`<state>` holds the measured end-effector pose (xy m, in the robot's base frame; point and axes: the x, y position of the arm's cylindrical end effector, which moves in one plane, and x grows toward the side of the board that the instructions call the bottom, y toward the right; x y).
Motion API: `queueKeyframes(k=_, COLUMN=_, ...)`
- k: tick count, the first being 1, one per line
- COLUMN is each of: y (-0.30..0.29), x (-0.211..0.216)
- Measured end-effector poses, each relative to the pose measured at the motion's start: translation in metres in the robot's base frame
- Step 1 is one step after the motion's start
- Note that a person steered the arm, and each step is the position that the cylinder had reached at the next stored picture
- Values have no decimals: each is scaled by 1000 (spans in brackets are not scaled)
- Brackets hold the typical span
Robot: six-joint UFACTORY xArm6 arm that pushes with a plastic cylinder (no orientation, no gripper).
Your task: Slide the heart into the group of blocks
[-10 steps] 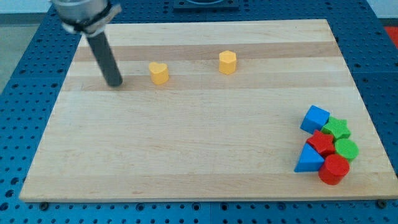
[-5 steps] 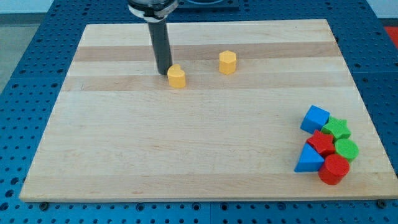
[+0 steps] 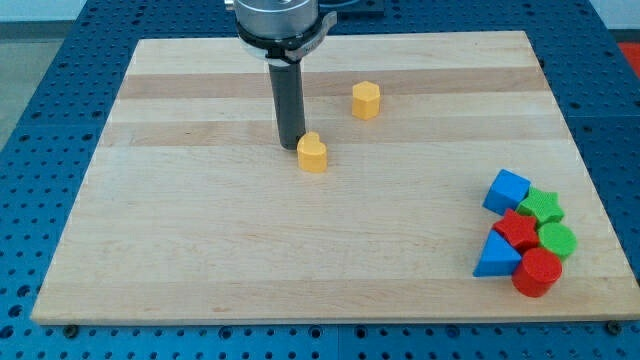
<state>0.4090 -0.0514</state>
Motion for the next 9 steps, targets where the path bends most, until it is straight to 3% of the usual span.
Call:
queueKeyframes(k=3, y=9, x=57)
queueKeyframes(k=5, y=60, x=55)
queueKeyframes(k=6, y=17, x=66)
queueKeyframes(k=8, y=-4, x=-2)
queueKeyframes(k=9, y=23, x=-25)
